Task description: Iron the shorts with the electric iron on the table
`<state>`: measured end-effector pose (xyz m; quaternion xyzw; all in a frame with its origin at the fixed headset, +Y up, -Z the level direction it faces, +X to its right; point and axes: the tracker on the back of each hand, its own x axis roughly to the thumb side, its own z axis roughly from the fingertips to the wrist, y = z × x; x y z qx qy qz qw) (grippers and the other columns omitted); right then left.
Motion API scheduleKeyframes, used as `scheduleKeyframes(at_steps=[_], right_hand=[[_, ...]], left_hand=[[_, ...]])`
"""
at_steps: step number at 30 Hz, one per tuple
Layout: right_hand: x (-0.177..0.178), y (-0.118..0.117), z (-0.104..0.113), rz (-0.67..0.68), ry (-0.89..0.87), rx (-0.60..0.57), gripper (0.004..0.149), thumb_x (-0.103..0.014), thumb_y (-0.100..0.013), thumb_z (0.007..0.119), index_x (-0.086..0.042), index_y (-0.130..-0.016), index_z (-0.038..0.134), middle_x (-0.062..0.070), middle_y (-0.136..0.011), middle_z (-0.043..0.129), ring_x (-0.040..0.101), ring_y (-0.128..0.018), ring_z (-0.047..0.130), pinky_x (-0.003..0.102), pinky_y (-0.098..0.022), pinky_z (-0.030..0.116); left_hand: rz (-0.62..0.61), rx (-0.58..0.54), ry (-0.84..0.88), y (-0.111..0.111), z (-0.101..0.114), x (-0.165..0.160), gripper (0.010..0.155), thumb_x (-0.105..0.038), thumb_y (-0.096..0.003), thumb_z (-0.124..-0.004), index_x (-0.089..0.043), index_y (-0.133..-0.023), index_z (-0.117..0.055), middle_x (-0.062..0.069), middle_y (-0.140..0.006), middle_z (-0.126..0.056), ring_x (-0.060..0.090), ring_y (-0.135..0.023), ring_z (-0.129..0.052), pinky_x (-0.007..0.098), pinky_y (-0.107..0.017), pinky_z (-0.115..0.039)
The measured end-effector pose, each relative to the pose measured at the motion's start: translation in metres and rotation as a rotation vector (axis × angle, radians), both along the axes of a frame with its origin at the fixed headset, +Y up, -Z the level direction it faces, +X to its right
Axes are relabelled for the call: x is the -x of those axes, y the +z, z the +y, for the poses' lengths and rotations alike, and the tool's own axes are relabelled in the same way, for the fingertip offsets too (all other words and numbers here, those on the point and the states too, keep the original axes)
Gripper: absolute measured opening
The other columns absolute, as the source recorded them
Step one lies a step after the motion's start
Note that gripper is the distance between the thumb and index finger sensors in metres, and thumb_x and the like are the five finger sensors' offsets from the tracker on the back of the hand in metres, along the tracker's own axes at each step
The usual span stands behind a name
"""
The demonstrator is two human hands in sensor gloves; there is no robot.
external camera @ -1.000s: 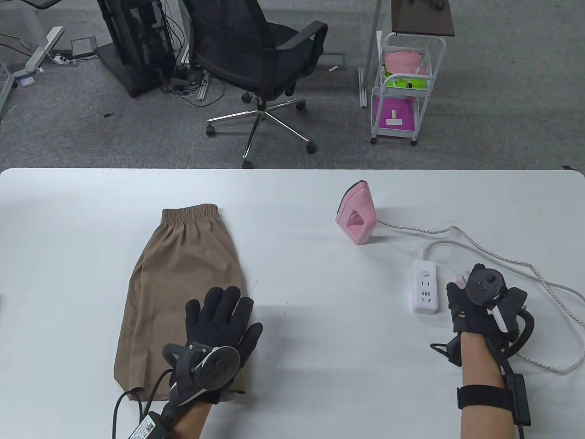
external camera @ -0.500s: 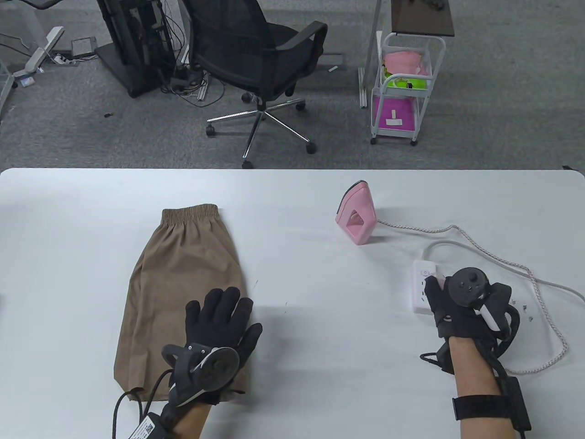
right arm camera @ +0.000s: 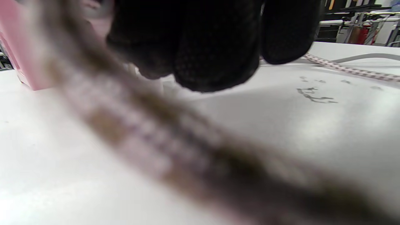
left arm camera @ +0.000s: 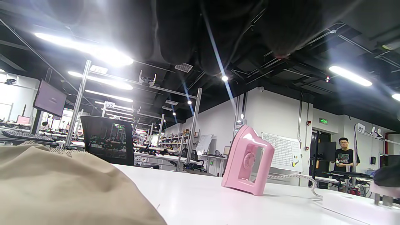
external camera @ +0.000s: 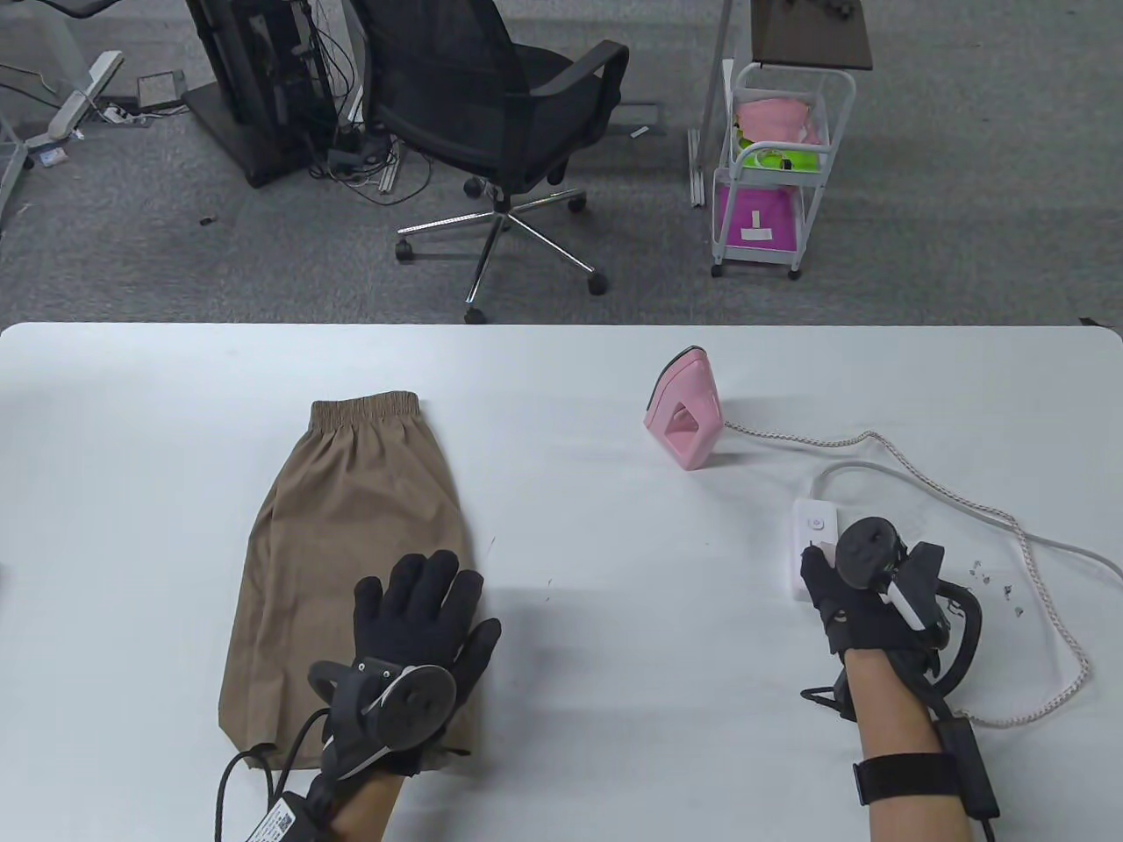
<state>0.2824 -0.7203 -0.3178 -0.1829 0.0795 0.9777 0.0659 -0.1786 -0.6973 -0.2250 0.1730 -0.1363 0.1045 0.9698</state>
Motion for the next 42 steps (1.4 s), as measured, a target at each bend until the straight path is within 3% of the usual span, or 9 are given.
scheduleKeyframes(at_steps=[12,24,37,42], right_hand=[[0.004,-0.001,-0.005,-0.033,0.008,0.011,0.067,-0.069,-0.059,0.058,-0.012,-0.074,0.088,-0.013,-0.040,0.095,0.012,-0.029,0.102,0.053,-0.055,0.081],[0.011,0.003,-0.007,-0.034,0.026,0.098,0.067,-0.065,-0.061,0.051,-0.011,-0.084,0.081,-0.010,-0.050,0.094,0.014,-0.038,0.103,0.056,-0.058,0.077],[0.010,-0.002,-0.005,-0.042,0.061,0.133,0.069,-0.074,-0.059,0.054,-0.017,-0.084,0.083,-0.011,-0.051,0.094,0.014,-0.041,0.102,0.055,-0.060,0.076],[0.002,0.003,0.011,-0.073,-0.008,0.122,0.078,-0.076,-0.057,0.050,-0.015,-0.095,0.079,-0.007,-0.058,0.095,0.018,-0.048,0.102,0.056,-0.062,0.074]], left_hand=[[0.007,-0.005,0.002,0.000,0.001,0.001,0.059,-0.059,-0.0546,-0.067,-0.027,-0.104,-0.070,0.005,-0.117,-0.063,0.041,-0.108,-0.066,0.073,-0.073,-0.048],[0.005,-0.009,0.009,0.001,0.002,0.002,0.059,-0.059,-0.0546,-0.067,-0.027,-0.104,-0.071,0.005,-0.116,-0.064,0.042,-0.107,-0.067,0.073,-0.073,-0.048],[0.009,-0.011,0.021,0.001,0.002,0.004,0.059,-0.059,-0.0546,-0.067,-0.027,-0.104,-0.071,0.005,-0.116,-0.065,0.041,-0.107,-0.068,0.073,-0.073,-0.048],[0.010,-0.011,0.023,0.001,0.003,0.004,0.059,-0.059,-0.0546,-0.067,-0.027,-0.103,-0.071,0.005,-0.116,-0.065,0.041,-0.107,-0.068,0.073,-0.073,-0.048]])
